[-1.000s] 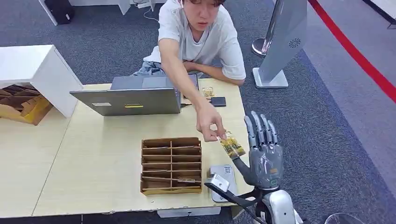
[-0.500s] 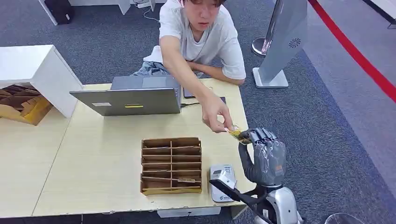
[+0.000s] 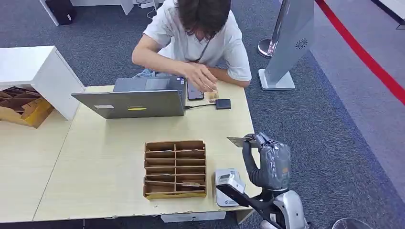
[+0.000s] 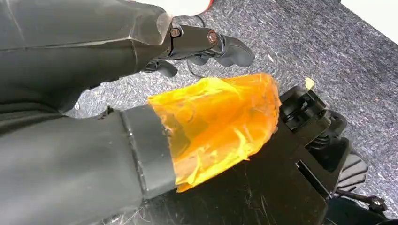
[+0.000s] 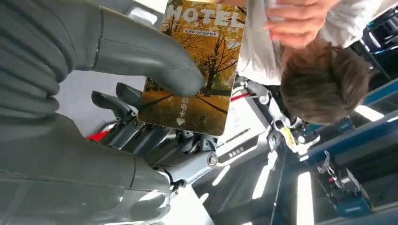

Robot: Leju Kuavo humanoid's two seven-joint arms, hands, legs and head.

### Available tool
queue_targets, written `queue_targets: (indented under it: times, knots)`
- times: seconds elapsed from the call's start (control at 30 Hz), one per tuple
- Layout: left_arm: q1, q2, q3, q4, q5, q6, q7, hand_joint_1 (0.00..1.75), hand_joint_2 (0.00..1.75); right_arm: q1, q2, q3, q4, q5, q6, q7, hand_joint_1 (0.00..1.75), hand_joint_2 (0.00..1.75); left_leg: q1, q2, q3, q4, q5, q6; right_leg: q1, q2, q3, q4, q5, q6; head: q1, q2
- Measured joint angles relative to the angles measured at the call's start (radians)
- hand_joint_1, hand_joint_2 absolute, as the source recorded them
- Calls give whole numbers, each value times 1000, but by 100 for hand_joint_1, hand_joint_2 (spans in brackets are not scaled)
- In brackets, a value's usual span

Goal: Pass the card to the sensor for recognition and then transmit it.

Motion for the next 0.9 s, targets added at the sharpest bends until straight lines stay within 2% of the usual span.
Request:
queue_targets:
  times: [0.2,0.37,0.53,0.7,0.9]
  knots:
    - [2,0,4,0,0,11,-7,0,0,10,0,3,-23,-171,93,-27,175,175,0,0,0,0,0,0,0,0,0,0,0,0,0,0]
    - [13,4,15,0,2,23,-27,0,0,51,-4,3,-62,-377,171,-89,175,175,0,0,0,0,0,0,0,0,0,0,0,0,0,0]
    - [14,5,22,0,4,26,-27,0,0,69,-17,2,-119,-548,264,-95,175,175,0,0,0,0,0,0,0,0,0,0,0,0,0,0]
    - [20,7,32,0,9,36,-38,0,0,121,-58,-10,-182,-741,354,-145,175,175,0,0,-1,0,0,0,0,0,0,0,0,0,0,0]
    - [26,9,46,0,14,42,-47,0,0,168,-108,-29,-228,-809,398,-160,175,175,0,0,-1,0,-1,1,0,0,-1,-1,0,0,0,0]
